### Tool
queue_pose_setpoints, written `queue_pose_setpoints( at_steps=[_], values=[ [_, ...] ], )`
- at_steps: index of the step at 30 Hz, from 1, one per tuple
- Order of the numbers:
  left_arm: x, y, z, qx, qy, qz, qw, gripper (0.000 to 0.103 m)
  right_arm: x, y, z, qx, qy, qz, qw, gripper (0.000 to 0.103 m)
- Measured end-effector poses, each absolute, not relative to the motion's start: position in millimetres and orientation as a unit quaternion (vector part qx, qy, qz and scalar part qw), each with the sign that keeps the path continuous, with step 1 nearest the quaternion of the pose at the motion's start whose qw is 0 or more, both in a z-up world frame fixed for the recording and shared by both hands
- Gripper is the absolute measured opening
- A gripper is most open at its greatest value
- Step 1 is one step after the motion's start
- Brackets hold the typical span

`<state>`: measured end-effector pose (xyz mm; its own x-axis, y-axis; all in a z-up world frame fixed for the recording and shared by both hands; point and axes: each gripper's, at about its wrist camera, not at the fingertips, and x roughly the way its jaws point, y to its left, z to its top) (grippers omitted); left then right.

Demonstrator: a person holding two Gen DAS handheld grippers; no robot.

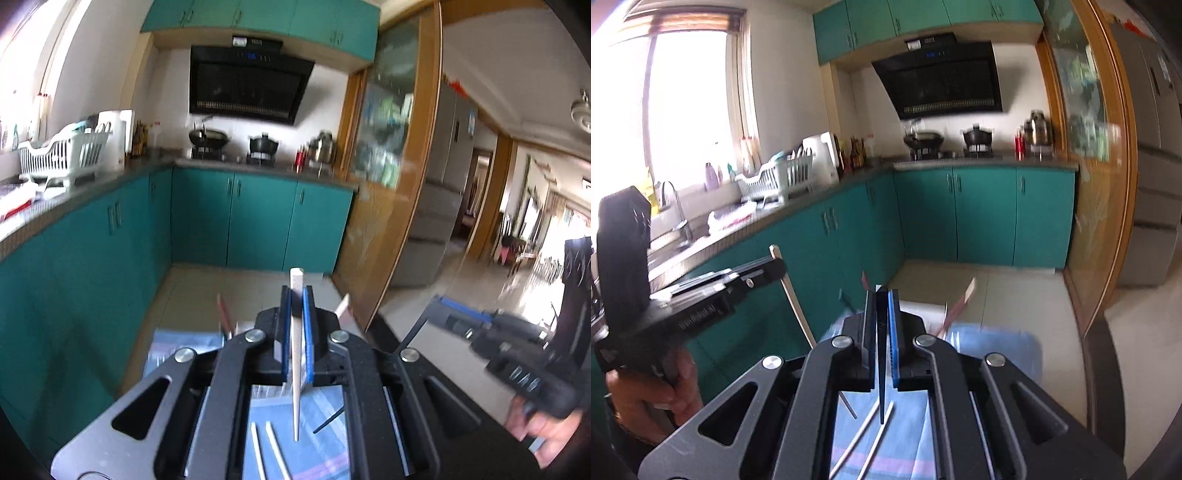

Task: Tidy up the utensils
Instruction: 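Lift the held chopsticks and carry them over the holder with both tools, then lower the chopsticks into the holder and open both tools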

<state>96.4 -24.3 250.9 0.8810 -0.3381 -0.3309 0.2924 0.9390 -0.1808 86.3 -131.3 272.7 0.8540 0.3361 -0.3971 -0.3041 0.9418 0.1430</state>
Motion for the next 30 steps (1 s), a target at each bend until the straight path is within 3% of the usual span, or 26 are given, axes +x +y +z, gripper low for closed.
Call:
queue_pose_setpoints(
  at_steps=[4,9,15,24,25,26,28,30],
  values=[
    [127,-25,292,-0.067,0.146,-0.138,0.977,0.006,119,-131,297,0.036,0.196,0.158,0.967,0.006],
    [166,-21,302,-0.078,0.135,-0.122,0.98,0.006,160,-137,302,0.048,0.185,0.141,0.971,0.006],
    [206,-24,257,-0.079,0.141,-0.111,0.981,0.006,193,-144,267,0.066,0.186,0.123,0.973,0.006],
    [250,-24,156,-0.068,0.229,-0.088,0.967,0.008,226,-136,176,0.054,0.263,0.114,0.956,0.007],
    [249,-24,150,-0.061,0.235,-0.084,0.966,0.021,226,-135,173,0.05,0.267,0.112,0.956,0.011],
    [247,-24,146,-0.055,0.236,-0.079,0.967,0.044,221,-135,171,0.048,0.267,0.106,0.957,0.023],
    [227,-20,145,-0.042,0.223,-0.066,0.972,0.056,205,-141,174,0.058,0.253,0.102,0.96,0.045],
    [193,-13,150,-0.037,0.198,-0.069,0.977,0.063,174,-148,185,0.067,0.228,0.101,0.966,0.049]
  ],
)
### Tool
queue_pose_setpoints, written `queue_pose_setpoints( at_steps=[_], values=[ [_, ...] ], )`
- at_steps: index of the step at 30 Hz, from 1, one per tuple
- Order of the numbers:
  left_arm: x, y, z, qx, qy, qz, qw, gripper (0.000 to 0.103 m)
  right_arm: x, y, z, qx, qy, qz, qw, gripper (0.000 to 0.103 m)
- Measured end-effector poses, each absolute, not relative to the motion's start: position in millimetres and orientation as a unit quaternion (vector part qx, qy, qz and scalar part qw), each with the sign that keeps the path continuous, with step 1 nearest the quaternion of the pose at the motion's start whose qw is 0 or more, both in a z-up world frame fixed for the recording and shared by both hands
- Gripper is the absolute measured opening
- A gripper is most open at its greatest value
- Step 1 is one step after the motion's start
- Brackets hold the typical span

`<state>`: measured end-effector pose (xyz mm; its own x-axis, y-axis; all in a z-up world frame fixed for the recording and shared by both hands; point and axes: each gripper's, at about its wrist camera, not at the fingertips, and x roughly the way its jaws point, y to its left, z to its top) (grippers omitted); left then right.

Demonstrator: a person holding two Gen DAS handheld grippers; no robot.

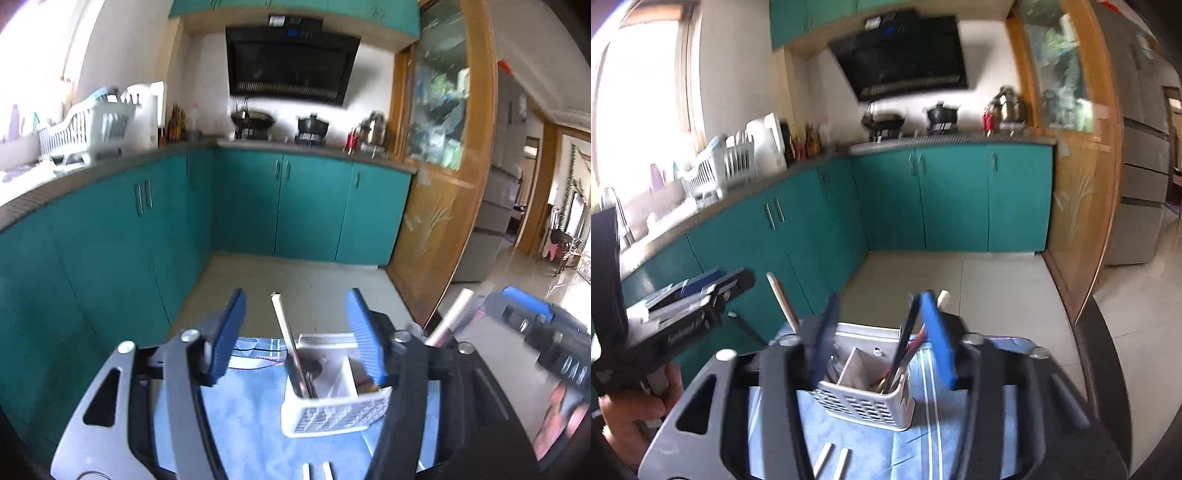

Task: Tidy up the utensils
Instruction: 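Lower the chopsticks into the holder and open both tools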

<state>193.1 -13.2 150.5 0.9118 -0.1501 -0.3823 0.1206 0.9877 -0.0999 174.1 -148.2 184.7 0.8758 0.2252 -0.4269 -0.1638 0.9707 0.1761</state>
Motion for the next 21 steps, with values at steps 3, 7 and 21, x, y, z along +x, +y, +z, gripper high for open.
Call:
queue_pose_setpoints(
  at_steps=[3,7,21],
  values=[
    [127,-5,148,-0.029,0.17,-0.07,0.983,0.083,114,-152,192,0.061,0.192,0.107,0.974,0.058],
    [58,-6,112,0.0,0.181,-0.064,0.981,0.089,46,-145,164,0.042,0.198,0.096,0.975,0.077],
    [-38,-17,-7,0.011,0.273,-0.046,0.961,0.089,-46,-129,26,0.06,0.315,0.069,0.945,0.077]
  ],
)
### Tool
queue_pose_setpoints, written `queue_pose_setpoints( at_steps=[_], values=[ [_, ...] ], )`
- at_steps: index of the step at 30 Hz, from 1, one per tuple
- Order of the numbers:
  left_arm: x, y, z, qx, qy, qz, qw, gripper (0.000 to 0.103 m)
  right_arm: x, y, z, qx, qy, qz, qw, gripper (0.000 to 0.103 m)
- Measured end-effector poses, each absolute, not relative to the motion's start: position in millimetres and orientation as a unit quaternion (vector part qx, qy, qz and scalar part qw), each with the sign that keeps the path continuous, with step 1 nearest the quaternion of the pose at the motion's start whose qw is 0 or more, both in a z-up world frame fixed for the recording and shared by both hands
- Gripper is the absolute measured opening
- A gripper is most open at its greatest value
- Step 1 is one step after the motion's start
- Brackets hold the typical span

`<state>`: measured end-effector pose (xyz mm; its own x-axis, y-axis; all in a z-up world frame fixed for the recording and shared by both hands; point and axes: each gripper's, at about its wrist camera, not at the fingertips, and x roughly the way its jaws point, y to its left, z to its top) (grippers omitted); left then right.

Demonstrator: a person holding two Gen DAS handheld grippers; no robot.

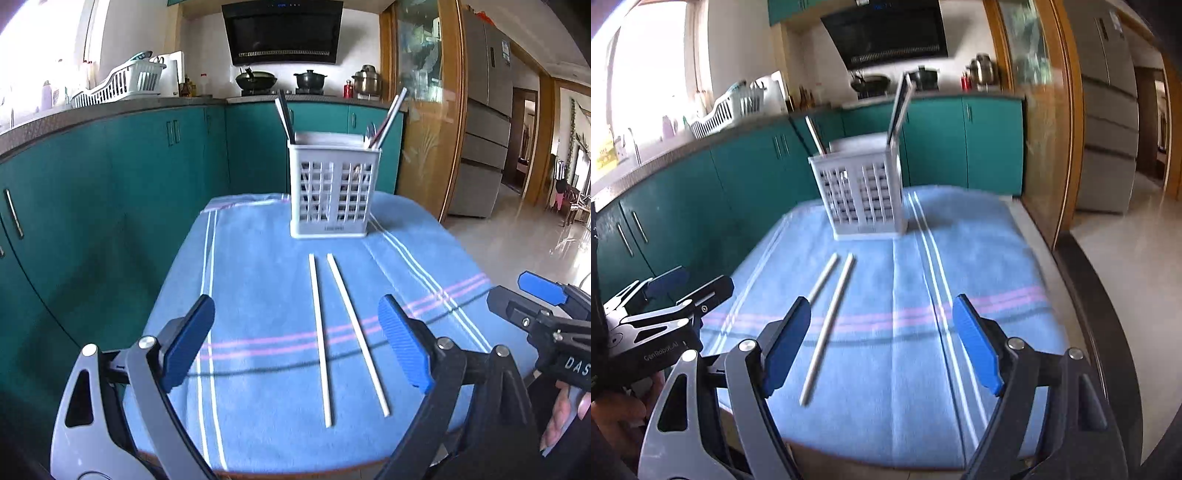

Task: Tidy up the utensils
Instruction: 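Lower the chopsticks into the holder and open both tools, then move the left tool down to the two white chopsticks, fingers open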

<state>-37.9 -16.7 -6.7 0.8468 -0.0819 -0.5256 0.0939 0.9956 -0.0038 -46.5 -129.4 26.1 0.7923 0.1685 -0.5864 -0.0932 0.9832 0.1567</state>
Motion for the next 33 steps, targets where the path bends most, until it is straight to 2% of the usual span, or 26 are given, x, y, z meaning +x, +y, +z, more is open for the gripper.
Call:
queue_pose_setpoints(
  at_steps=[23,31,33],
  values=[
    [-32,-17,-18,0.003,0.313,-0.063,0.948,0.089,-53,-132,29,0.044,0.319,0.059,0.945,0.077],
    [11,-23,11,0.022,0.344,-0.079,0.935,0.088,-51,-139,30,0.052,0.315,0.064,0.945,0.077],
    [33,-27,15,0.026,0.359,-0.084,0.929,0.084,-51,-141,29,0.053,0.315,0.065,0.945,0.077]
  ],
)
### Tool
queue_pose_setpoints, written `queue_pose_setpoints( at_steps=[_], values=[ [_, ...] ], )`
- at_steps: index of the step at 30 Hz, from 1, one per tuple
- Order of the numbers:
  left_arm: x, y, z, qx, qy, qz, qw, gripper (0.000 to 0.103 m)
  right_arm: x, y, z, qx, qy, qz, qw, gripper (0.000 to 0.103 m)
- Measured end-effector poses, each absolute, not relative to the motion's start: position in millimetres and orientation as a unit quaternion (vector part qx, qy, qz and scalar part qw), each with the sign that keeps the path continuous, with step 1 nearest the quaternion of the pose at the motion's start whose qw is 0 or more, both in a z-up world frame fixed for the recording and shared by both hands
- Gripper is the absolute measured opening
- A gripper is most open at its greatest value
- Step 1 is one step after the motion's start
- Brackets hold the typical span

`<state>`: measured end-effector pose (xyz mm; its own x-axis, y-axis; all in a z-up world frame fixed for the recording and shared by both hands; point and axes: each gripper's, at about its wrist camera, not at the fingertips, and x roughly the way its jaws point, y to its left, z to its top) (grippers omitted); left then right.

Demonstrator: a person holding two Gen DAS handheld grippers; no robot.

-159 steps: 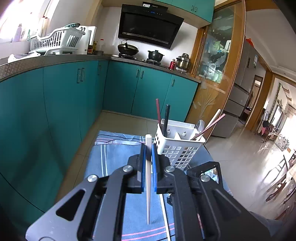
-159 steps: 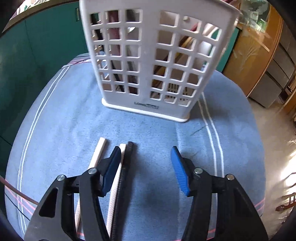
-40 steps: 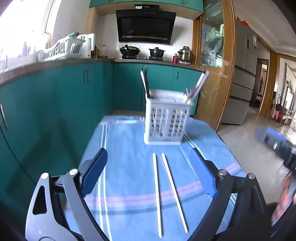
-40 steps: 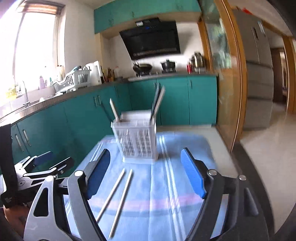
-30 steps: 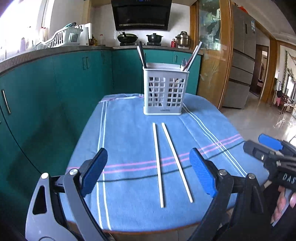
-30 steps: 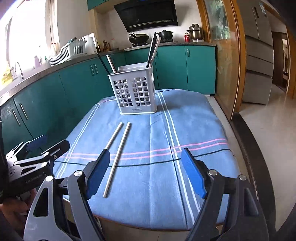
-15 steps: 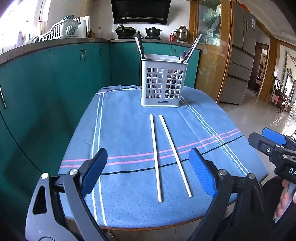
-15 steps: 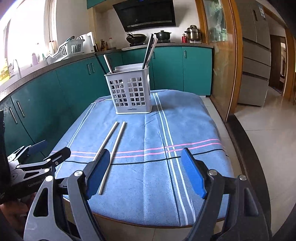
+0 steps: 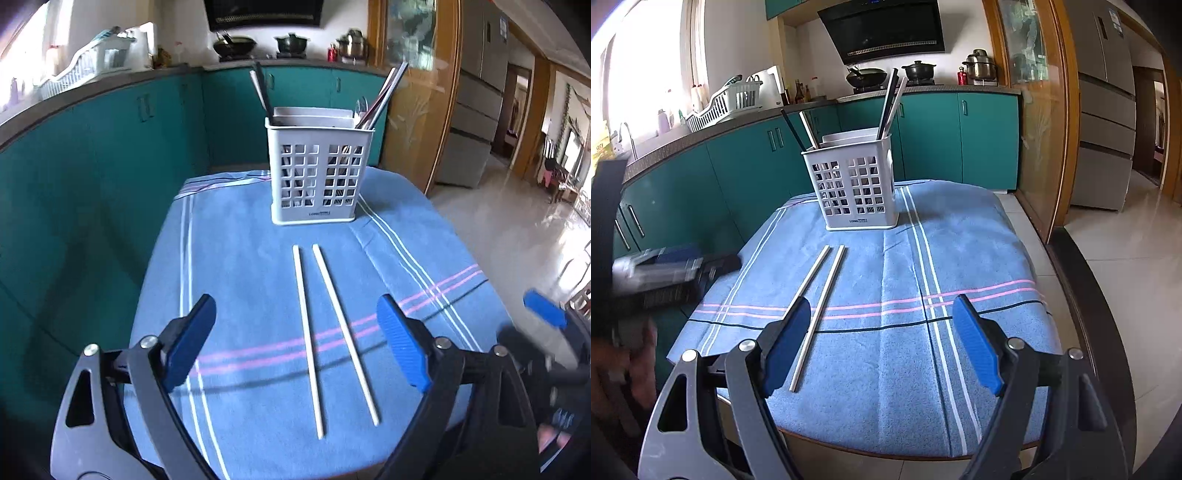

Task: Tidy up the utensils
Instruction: 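Move the left tool down to the two white chopsticks, fingers open, then close the left tool on a white chopstick while the right tool grasps the other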

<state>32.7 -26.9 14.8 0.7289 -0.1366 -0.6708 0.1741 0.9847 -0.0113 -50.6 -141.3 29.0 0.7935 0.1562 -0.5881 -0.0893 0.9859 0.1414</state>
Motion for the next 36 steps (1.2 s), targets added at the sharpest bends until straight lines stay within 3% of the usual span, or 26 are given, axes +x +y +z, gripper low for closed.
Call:
queue_pose_setpoints(
  at_steps=[3,8,22,24,25,27,30,36],
  values=[
    [76,-34,9,0.033,0.392,-0.088,0.915,0.073,-47,-144,26,0.061,0.318,0.068,0.944,0.077],
    [143,-39,-25,0.033,0.453,-0.082,0.887,0.042,-42,-147,18,0.065,0.327,0.075,0.94,0.077],
    [216,-58,-86,0.031,0.516,-0.073,0.853,0.026,-22,-155,3,0.068,0.351,0.075,0.931,0.077],
    [220,-55,-86,0.026,0.511,-0.072,0.856,0.019,-16,-148,4,0.055,0.357,0.08,0.929,0.077],
    [222,-51,-86,0.015,0.511,-0.075,0.856,0.007,-11,-143,6,0.044,0.36,0.083,0.928,0.077],
    [227,-42,-87,-0.02,0.515,-0.088,0.852,0.006,0,-133,11,0.022,0.363,0.087,0.927,0.077],
    [216,-29,-72,-0.04,0.492,-0.096,0.864,0.006,22,-119,19,0.003,0.367,0.094,0.926,0.077],
    [153,20,6,-0.101,0.378,-0.1,0.915,0.006,88,-84,12,-0.001,0.41,0.119,0.904,0.077]
  ],
)
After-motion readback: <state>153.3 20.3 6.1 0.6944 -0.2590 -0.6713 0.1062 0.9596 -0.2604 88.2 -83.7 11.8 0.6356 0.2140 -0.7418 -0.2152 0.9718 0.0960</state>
